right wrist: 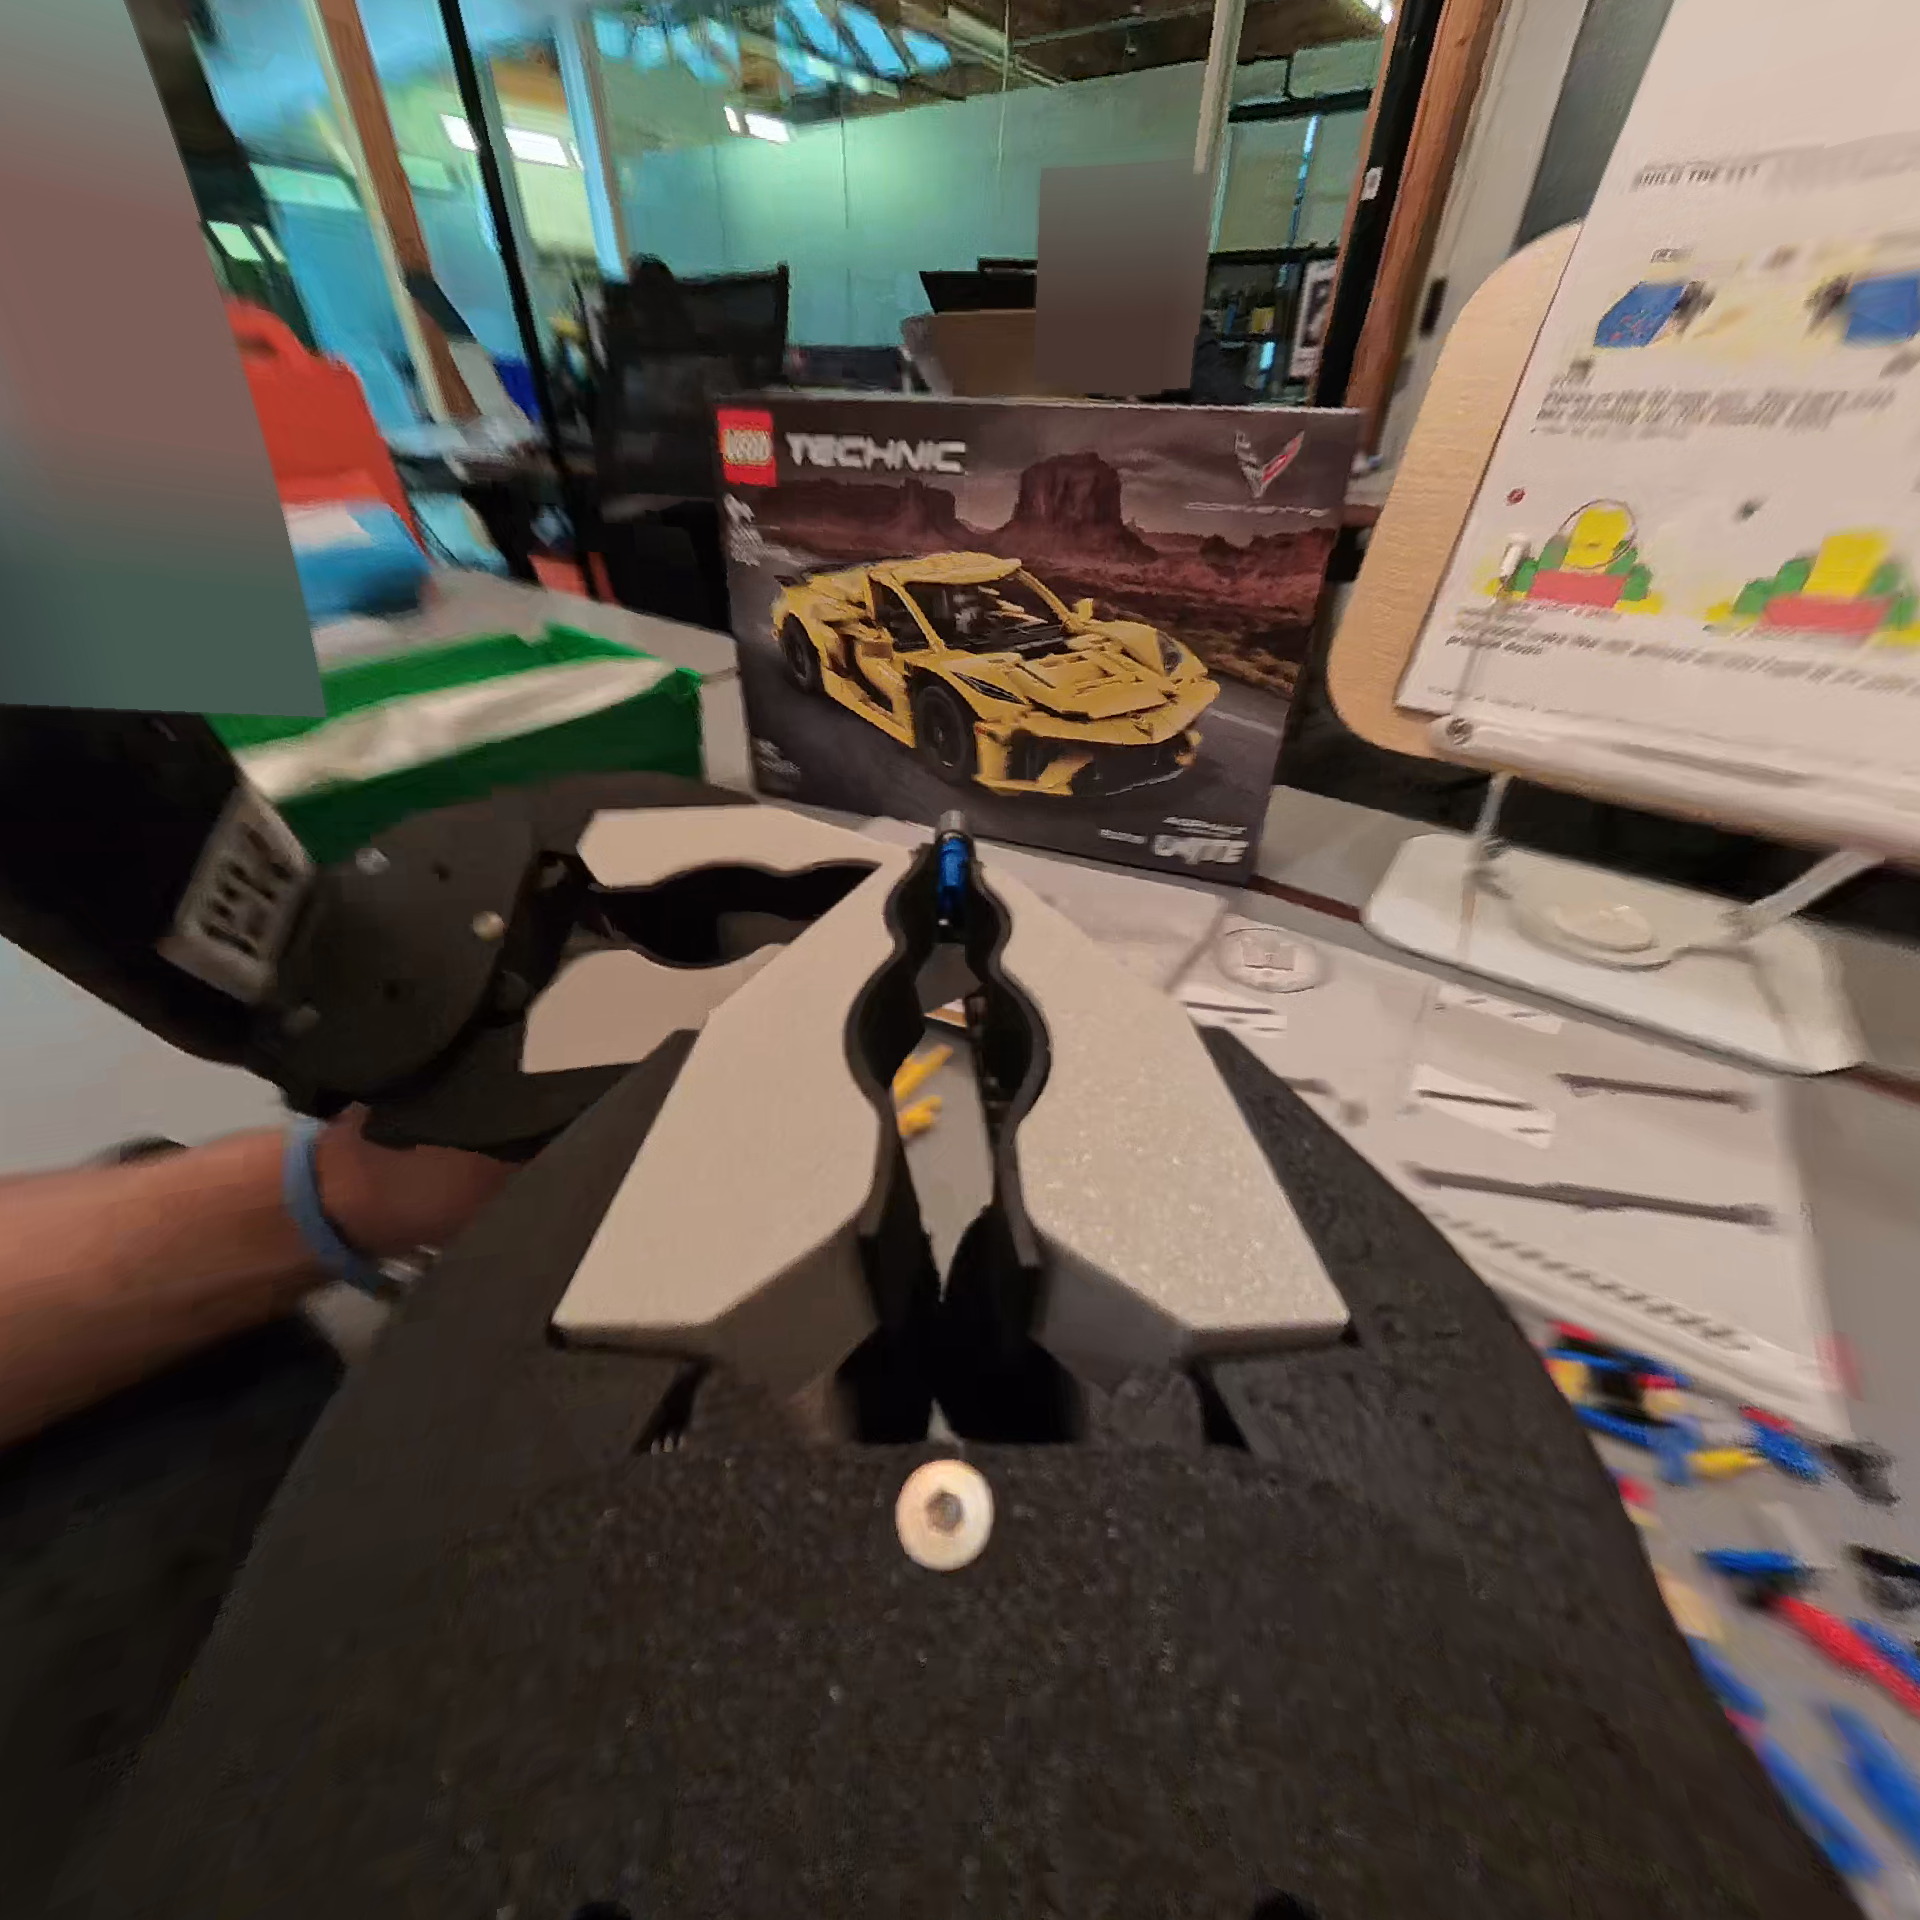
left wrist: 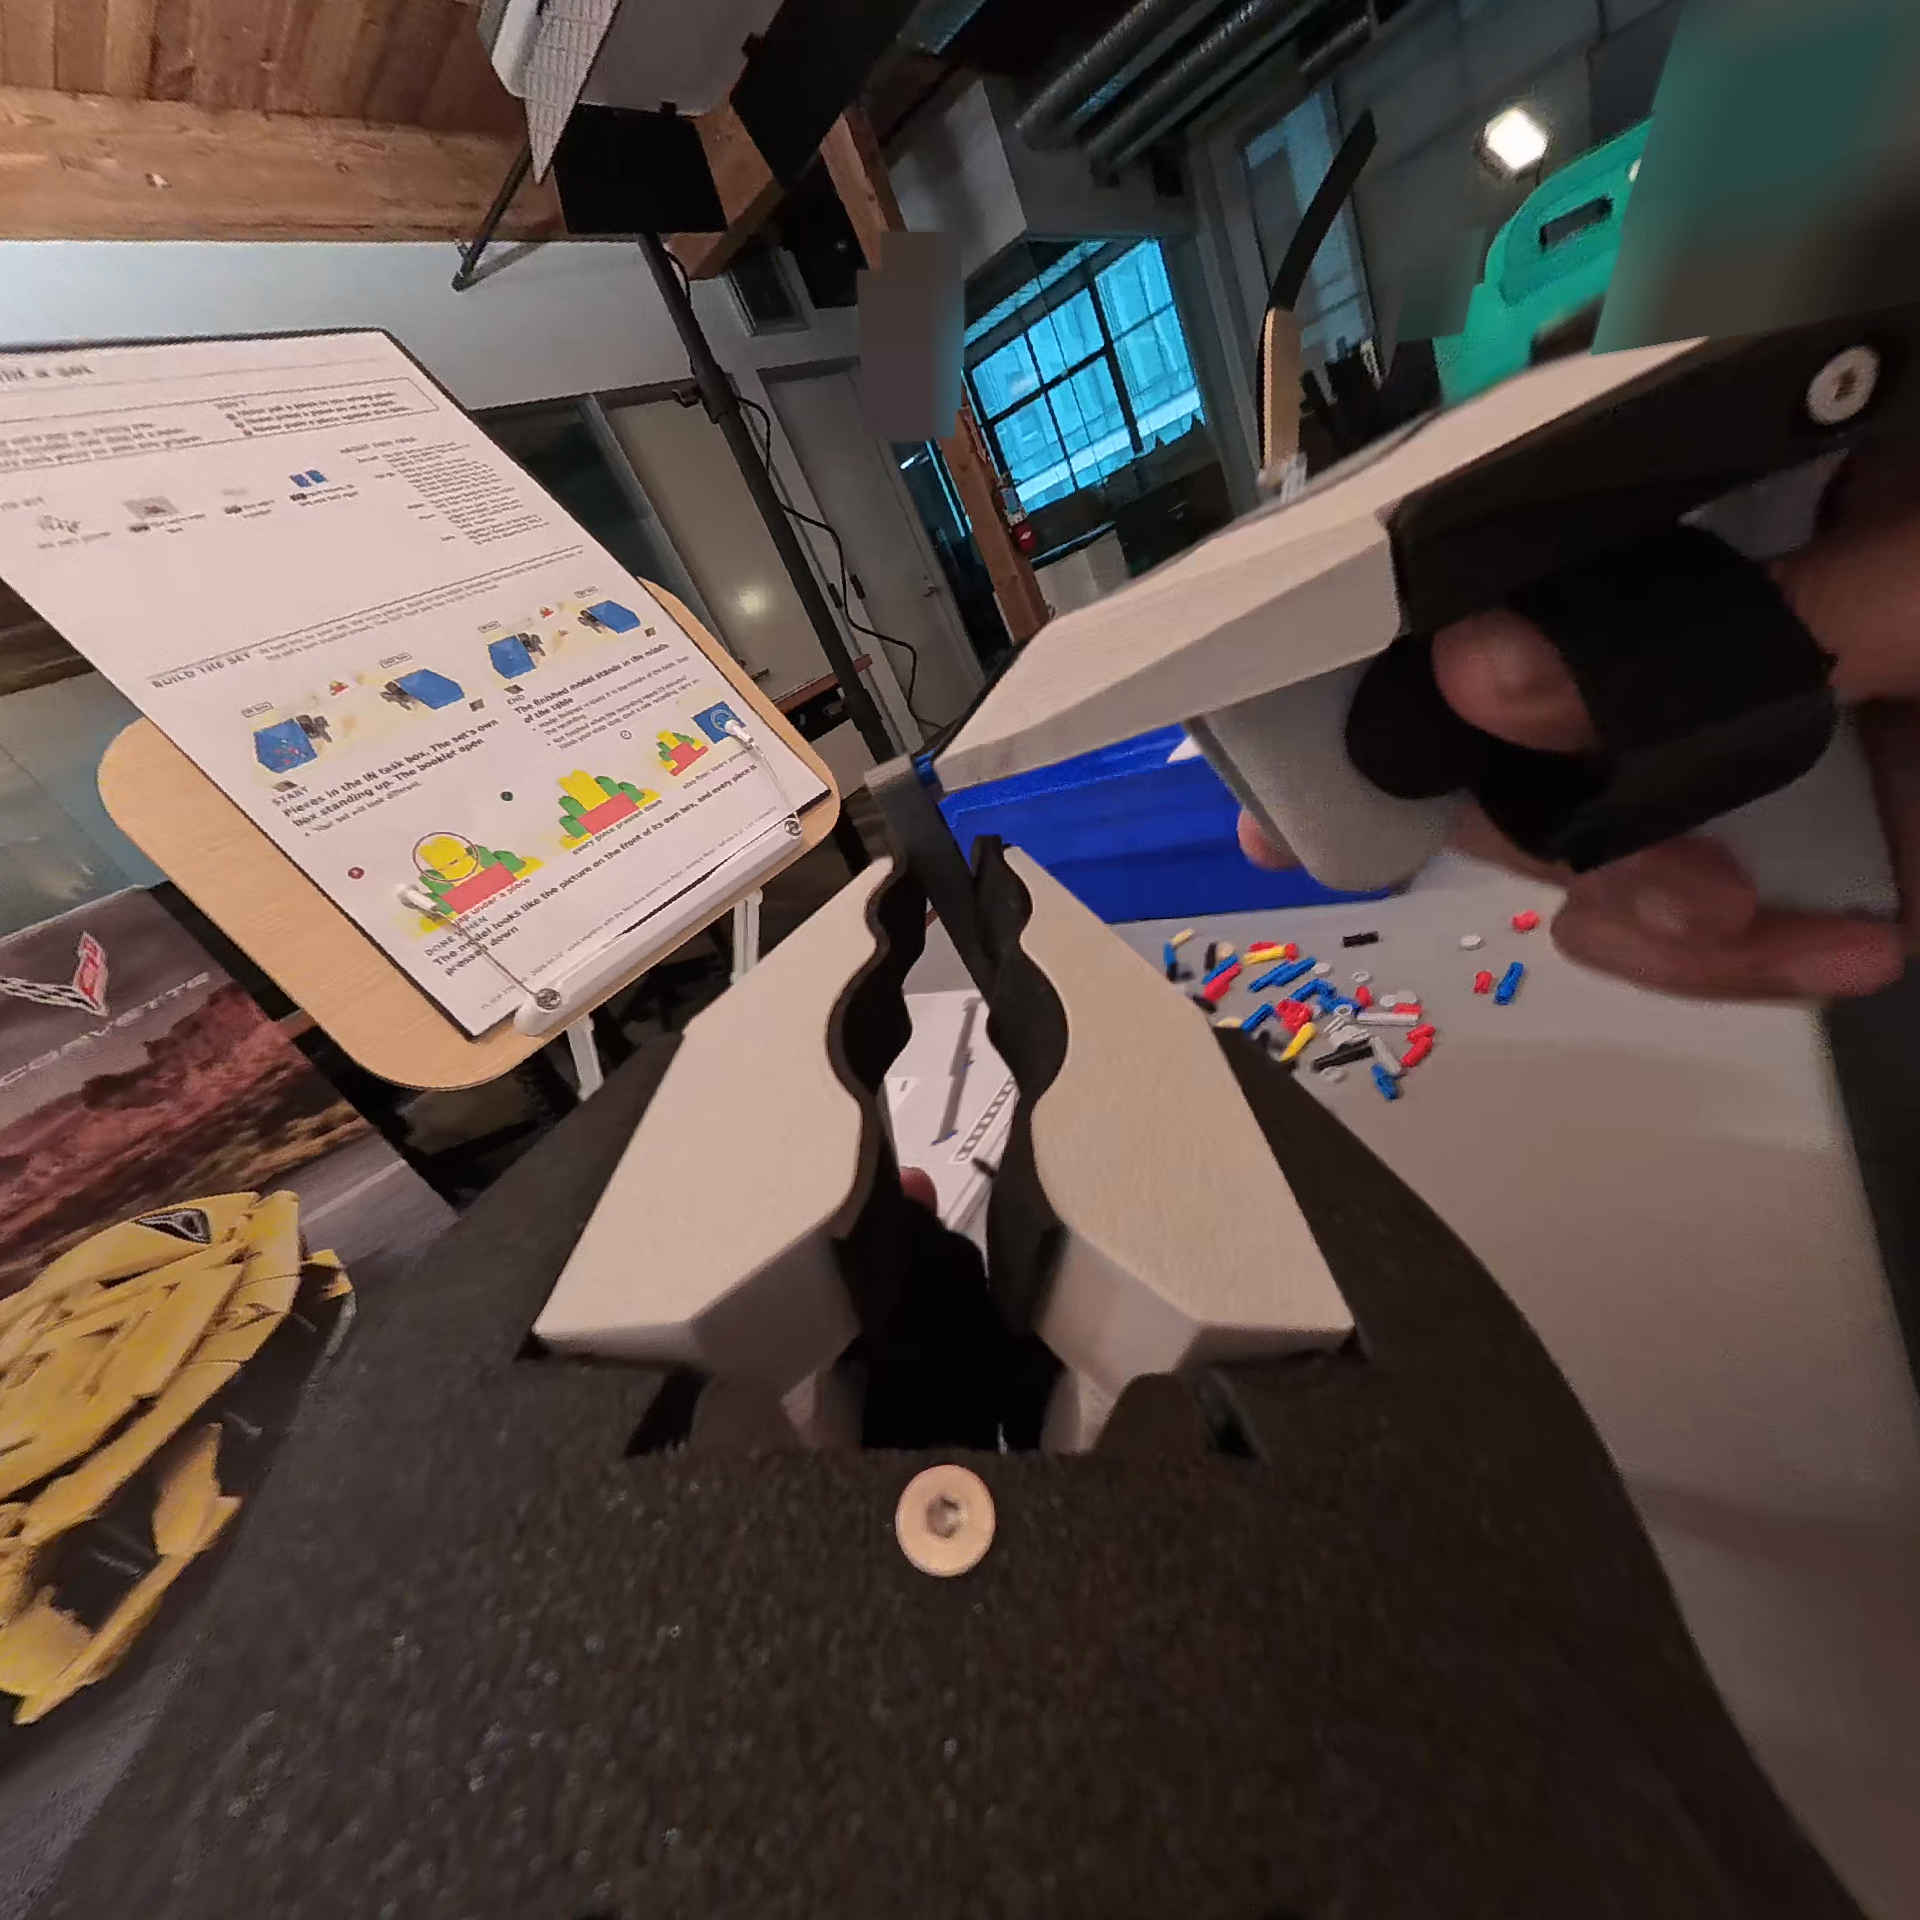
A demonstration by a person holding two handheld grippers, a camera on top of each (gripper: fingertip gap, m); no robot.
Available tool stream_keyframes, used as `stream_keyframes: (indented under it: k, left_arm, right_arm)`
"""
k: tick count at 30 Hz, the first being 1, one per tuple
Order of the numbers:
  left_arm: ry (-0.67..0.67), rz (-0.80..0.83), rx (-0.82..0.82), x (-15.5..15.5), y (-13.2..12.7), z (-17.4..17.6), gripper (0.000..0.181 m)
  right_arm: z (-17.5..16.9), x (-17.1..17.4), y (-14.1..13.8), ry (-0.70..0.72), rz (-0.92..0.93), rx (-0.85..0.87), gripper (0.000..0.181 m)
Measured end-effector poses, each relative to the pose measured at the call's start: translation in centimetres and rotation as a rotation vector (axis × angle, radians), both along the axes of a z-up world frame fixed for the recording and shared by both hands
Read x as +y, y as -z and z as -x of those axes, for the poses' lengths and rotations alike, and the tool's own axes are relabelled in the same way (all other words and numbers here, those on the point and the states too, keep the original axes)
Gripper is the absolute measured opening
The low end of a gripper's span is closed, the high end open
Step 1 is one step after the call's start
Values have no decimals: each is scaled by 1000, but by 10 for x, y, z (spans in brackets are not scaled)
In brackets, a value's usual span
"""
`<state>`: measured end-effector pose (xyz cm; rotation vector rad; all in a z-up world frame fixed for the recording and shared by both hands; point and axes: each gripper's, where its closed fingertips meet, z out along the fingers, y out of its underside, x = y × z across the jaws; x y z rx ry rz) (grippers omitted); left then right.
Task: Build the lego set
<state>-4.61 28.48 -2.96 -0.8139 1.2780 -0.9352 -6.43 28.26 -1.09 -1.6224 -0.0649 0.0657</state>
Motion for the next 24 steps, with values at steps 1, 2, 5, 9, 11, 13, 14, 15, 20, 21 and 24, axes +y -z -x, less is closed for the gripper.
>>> stream_keyframes:
  k: [1, 2, 5, 9, 11, 13, 14, 15, 20, 21, 24]
  left_arm:
    - [11, 29, -9, -1, -2, 0, 8]
    - [11, 43, -12, -1, -2, 0, 8]
    - [-43, -15, 3, 2, 2, -2, 8]
    - [-59, -29, 6, 3, 2, -2, 8]
    - [-78, -72, 5, 4, 2, -1, 8]
    - [-77, -82, 5, 3, 1, -1, 8]
    - [-79, -84, 6, 2, 2, -1, 9]
    - [-78, -91, 3, 1, 2, -1, 9]
    - [-8, -74, -9, -4, -1, 1, 8]
    - [-3, -80, -1, -4, 0, 1, 9]
    - [4, -62, -8, -4, -1, 1, 8]
  right_arm:
    - [2, 0, -2, -36, -20, 112, 4]
    - [3, 0, -2, -60, -30, 206, 3]
    - [0, 1, 2, -40, -38, 272, 3]
    - [-1, 2, 2, 50, -34, 28, 3]
    - [-4, 2, 2, 79, -21, -82, 3]
    - [-4, 0, 2, 74, -28, -96, 4]
    - [-4, 0, 2, 79, -32, -110, 4]
    - [-4, 0, 2, 77, -39, -102, 4]
    - [3, -2, 1, -120, -20, 298, 4]
    - [2, -2, 2, -121, -13, 289, 3]
    - [2, -2, 1, -106, -17, 219, 4]
